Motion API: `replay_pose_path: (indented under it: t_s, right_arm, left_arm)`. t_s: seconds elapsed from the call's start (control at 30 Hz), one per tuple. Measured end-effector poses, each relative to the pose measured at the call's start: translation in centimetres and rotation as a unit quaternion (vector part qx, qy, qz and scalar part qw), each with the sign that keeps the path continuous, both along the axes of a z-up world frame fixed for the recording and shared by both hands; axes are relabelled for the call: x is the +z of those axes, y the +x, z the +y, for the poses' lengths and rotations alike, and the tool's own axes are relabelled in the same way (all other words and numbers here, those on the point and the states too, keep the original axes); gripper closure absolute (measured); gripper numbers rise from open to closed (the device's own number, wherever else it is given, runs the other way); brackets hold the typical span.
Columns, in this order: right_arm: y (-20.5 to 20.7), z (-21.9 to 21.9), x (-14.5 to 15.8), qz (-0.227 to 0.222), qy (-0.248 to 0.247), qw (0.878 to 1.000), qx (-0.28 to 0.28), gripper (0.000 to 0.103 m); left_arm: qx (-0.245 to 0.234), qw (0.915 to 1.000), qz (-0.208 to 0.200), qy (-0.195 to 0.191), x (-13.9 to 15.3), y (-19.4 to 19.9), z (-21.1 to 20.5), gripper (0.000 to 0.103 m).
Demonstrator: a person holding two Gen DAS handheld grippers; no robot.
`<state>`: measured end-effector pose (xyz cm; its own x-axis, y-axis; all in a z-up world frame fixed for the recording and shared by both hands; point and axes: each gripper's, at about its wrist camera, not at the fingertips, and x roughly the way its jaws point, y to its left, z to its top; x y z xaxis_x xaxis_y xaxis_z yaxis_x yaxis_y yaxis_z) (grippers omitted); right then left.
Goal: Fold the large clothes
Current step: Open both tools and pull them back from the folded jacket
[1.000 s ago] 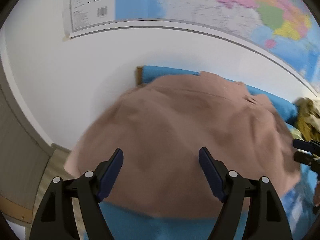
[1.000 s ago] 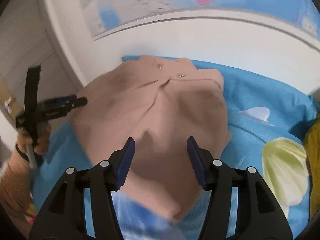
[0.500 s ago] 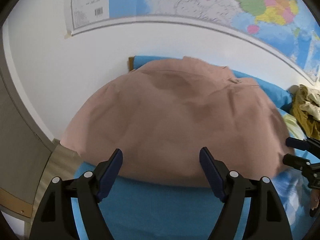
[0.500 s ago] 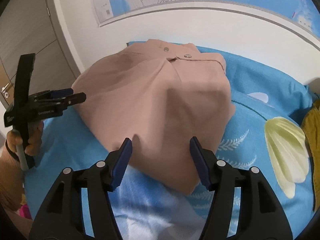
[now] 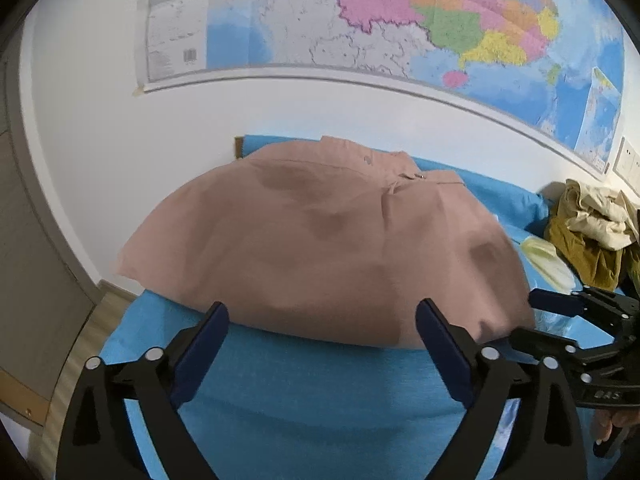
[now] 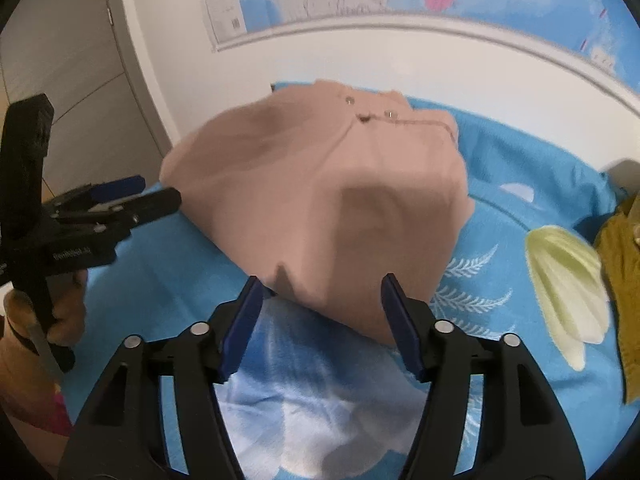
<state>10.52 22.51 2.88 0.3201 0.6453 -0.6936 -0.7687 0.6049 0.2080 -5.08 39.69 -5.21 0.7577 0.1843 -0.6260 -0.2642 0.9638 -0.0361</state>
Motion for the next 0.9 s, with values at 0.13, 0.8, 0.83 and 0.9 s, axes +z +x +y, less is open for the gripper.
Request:
replay_pose_path:
  t_s: [0.13,0.8,0.83,0.9]
  right_arm:
    - [-0.8,-0.7,1.1,-0.011,0.019,1.0,0.0,0.025]
    - [-4.7,-1.9,2.5,-0.057,0.044,0.997,-0.012,0.006]
    - [-4.9,-1.9,2.5,-0.054,0.046,0.997,-0.011,0.006]
    - [-5.2,-2.0,2.5,-0.052,0.05,0.997,-0.01,0.006]
  left_arm:
    - [0.012,0.9999,-0.009,-0.007,0.2,-1.1,-0.6,0.007]
    - [0.092,0.9955,-0.023,-0.006,0.9,-4.8,-3.0,0.007]
    - [0.093,0.9954,-0.023,-0.006,1.0,-4.9,-3.1,0.007]
    - [0.092,0.9955,-0.023,0.002,1.0,-5.1,-3.5,0.007]
